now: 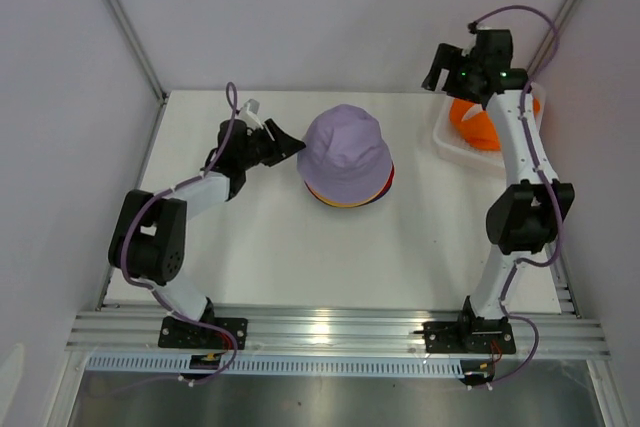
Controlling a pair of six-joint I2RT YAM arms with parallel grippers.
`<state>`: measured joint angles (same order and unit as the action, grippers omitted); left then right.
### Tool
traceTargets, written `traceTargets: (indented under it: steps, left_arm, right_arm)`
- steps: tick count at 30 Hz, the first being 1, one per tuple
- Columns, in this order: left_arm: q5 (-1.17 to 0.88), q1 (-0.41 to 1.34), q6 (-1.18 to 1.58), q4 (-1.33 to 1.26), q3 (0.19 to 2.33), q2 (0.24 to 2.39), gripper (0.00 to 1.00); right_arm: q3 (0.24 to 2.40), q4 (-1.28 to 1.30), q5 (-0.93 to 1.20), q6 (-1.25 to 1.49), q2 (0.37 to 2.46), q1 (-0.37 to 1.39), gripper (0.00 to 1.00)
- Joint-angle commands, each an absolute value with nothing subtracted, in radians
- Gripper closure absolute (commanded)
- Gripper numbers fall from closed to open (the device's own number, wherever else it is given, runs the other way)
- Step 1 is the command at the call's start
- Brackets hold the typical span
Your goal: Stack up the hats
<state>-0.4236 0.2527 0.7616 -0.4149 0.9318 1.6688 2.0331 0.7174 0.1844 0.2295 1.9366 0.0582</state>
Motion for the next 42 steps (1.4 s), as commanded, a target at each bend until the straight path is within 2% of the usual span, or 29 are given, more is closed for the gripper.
traceTargets:
  steps: [1,3,9,15,19,24,35,39,42]
  left_arm:
    - [-0.387,0.236,0.664,-0.287,0.985,1.589,0.46]
    - [-0.382,0.219,0.655,-0.252,0.997,1.54,0.35]
    - [-0.275,0.146,0.568,-0.036,1.075,1.402,0.25]
    - [-0.097,0.135,0.419,0.083,1.091,1.247,0.12]
    - [-0.077,0.13,0.365,0.121,1.092,1.187,0.11]
    - [-0.06,0.129,0.348,0.137,1.083,1.169,0.1]
    - [-0.098,0.129,0.364,0.126,1.092,1.261,0.1]
    - [-0.109,0.127,0.362,0.126,1.106,1.287,0.1]
    - [-0.104,0.127,0.353,0.118,1.097,1.299,0.1]
  right_arm:
    - [2.057,0.758,-0.006,0.19,1.847,-0.02,0.03]
    - [2.043,0.775,-0.047,0.21,1.848,-0.101,0.03]
    - [1.878,0.675,-0.092,0.227,1.854,-0.257,0.02]
    - [1.971,0.683,-0.095,0.233,2.017,-0.321,0.03]
    - [2.091,0.703,-0.075,0.29,2.126,-0.321,0.03]
    - [2.114,0.646,-0.096,0.429,2.194,-0.321,0.03]
    - [2.062,0.453,-0.242,0.667,2.226,-0.318,0.01]
    - [2.129,0.457,-0.281,0.684,2.292,-0.319,0.01]
    - [2.201,0.488,-0.298,0.677,2.364,-0.319,0.05]
